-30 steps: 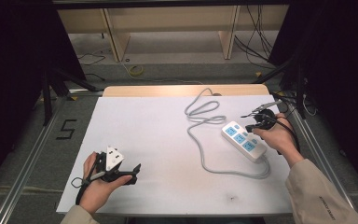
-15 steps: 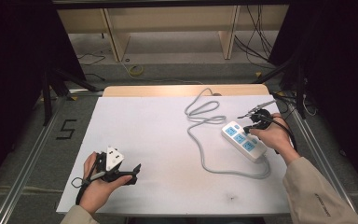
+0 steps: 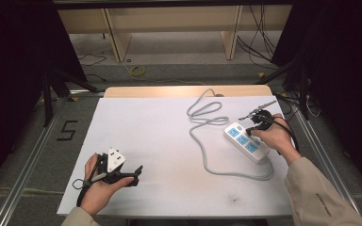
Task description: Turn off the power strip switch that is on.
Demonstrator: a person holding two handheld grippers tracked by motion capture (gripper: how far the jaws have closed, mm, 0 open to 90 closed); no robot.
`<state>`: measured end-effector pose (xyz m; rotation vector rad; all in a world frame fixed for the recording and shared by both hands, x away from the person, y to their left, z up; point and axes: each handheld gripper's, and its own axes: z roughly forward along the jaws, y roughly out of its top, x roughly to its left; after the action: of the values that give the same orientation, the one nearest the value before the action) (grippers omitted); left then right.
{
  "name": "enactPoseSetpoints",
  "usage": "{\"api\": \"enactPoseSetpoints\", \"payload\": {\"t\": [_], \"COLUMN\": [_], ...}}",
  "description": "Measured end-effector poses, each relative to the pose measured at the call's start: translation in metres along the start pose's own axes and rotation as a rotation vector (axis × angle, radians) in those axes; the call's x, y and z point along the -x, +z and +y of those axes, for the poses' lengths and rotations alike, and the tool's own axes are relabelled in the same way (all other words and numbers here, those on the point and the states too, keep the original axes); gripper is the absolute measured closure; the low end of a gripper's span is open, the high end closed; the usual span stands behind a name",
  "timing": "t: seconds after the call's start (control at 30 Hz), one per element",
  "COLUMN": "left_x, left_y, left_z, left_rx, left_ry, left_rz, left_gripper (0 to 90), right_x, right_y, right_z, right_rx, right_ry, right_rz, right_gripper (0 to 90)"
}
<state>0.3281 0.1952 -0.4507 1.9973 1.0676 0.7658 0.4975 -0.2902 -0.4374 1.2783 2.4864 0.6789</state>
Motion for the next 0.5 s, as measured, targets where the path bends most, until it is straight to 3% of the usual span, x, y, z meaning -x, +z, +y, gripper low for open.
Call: {"api": "enactPoseSetpoints", "payload": {"t": [0.5], "left_x": [0.0007], "left_y": [0.0000], "left_z": [-0.0001], "left_rx": [0.001], "left_ry": [-0.002], "left_rz": [-0.001], "left_gripper": [2.6], "right_x": [-0.0014], "right_y": [0.0007], "right_z": [0.0043], "right_rx": [-0.036], "right_ry": [-0.008], "right_rz": [-0.012], "right_gripper": [90.0]}}
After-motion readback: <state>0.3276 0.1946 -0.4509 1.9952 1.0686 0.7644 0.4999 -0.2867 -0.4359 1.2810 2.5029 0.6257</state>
